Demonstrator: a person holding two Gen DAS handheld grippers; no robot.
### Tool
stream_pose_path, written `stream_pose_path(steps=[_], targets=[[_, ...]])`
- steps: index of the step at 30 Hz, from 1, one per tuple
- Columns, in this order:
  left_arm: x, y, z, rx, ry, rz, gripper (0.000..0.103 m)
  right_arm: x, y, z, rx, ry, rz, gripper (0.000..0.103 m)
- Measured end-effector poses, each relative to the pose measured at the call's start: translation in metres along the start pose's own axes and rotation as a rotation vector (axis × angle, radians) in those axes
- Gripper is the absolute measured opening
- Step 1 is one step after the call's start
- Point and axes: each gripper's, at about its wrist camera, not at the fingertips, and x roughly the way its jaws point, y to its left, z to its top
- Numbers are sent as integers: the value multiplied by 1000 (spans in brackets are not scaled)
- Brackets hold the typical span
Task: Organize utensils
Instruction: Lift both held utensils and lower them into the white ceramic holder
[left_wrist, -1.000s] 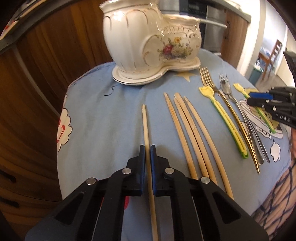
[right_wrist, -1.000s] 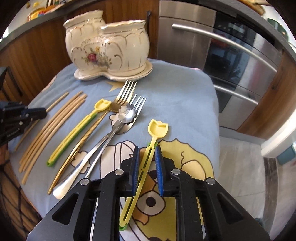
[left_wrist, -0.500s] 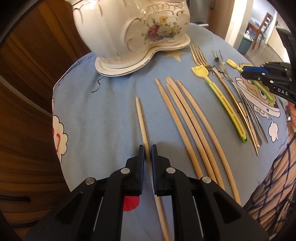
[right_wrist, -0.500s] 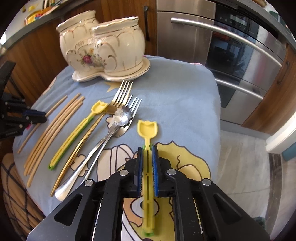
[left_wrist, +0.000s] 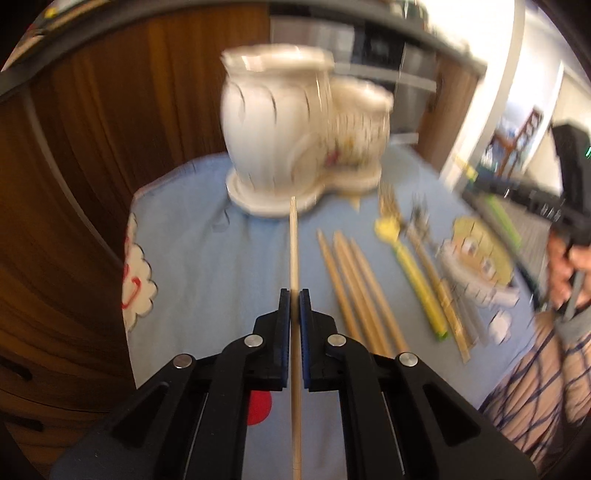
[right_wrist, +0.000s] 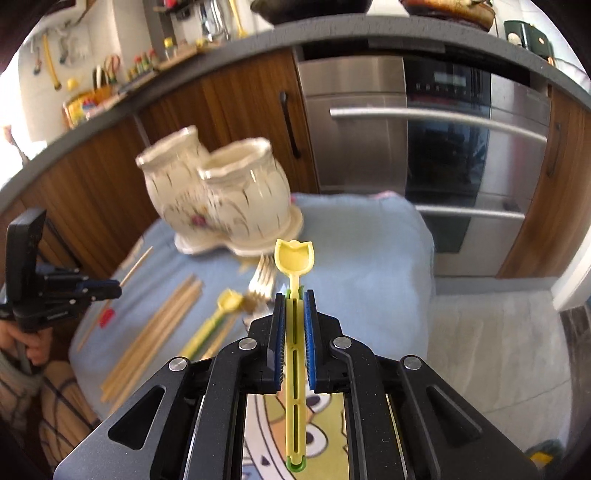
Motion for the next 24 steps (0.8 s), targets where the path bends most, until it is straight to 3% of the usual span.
stream_pose_path(steps=[8,12,24], targets=[[-37,0,26,-95,-302,-6,5,-5,-1,22,80,-154,134,11],[-49,2,44,-127,-462,1,5,1,7,41,71,-208,158,11],[-48,-2,126,-123,-685,4,5,43,27,110,37,-321,203,11]])
